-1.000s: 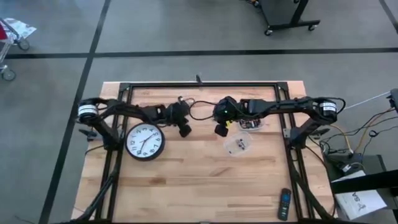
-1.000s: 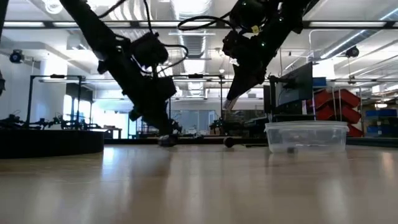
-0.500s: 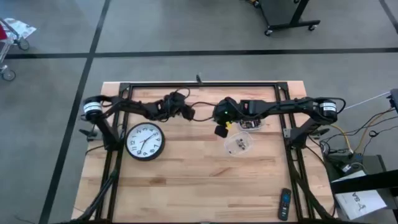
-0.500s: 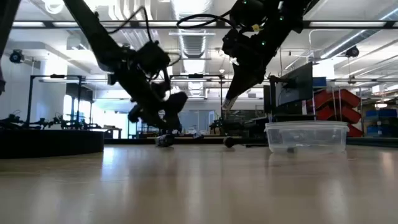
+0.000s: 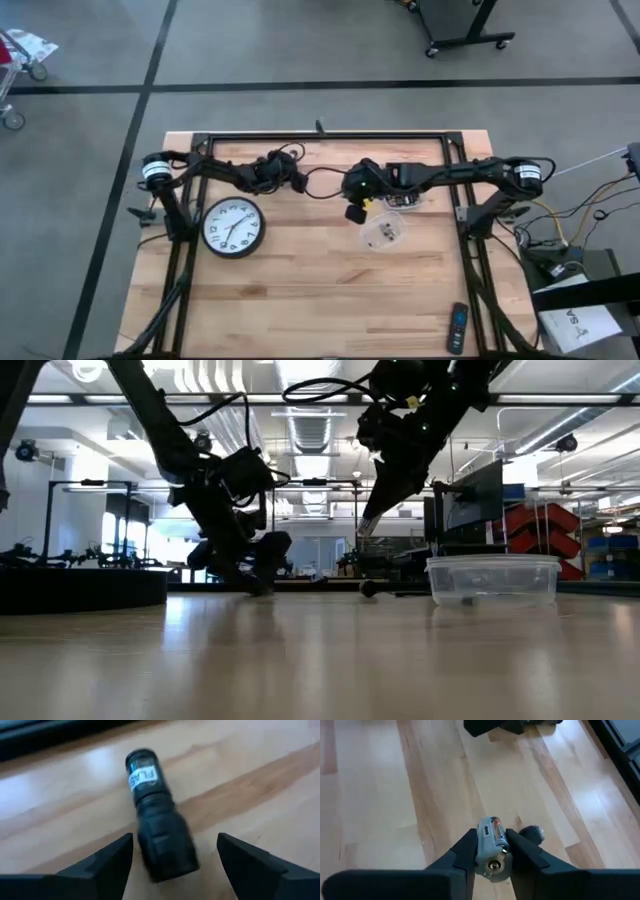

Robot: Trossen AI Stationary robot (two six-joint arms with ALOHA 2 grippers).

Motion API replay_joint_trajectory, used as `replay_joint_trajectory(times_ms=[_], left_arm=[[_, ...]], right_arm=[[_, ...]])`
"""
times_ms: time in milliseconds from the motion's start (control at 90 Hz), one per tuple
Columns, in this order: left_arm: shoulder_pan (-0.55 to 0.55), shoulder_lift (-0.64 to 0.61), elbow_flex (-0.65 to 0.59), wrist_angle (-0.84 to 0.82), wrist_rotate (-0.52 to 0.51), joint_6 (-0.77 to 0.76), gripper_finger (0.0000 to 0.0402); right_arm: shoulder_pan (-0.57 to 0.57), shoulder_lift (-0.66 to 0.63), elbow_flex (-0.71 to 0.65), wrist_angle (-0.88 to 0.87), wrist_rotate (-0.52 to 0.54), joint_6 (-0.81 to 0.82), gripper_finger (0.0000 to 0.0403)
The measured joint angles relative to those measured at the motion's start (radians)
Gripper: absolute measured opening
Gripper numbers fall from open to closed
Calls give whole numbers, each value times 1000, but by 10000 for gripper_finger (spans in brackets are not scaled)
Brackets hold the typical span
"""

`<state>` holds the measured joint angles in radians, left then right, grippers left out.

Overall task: Insert battery
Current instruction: Insert the white battery holder into the white flashlight compartment

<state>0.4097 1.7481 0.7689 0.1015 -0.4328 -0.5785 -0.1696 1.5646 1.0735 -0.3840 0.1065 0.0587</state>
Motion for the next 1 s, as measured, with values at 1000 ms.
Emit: replay_joint_trajectory(times_ms=[1000], left_arm=[[-52, 105, -9, 132, -132, 98, 121]], right_arm=[[2, 0, -5, -2, -1, -9, 56]])
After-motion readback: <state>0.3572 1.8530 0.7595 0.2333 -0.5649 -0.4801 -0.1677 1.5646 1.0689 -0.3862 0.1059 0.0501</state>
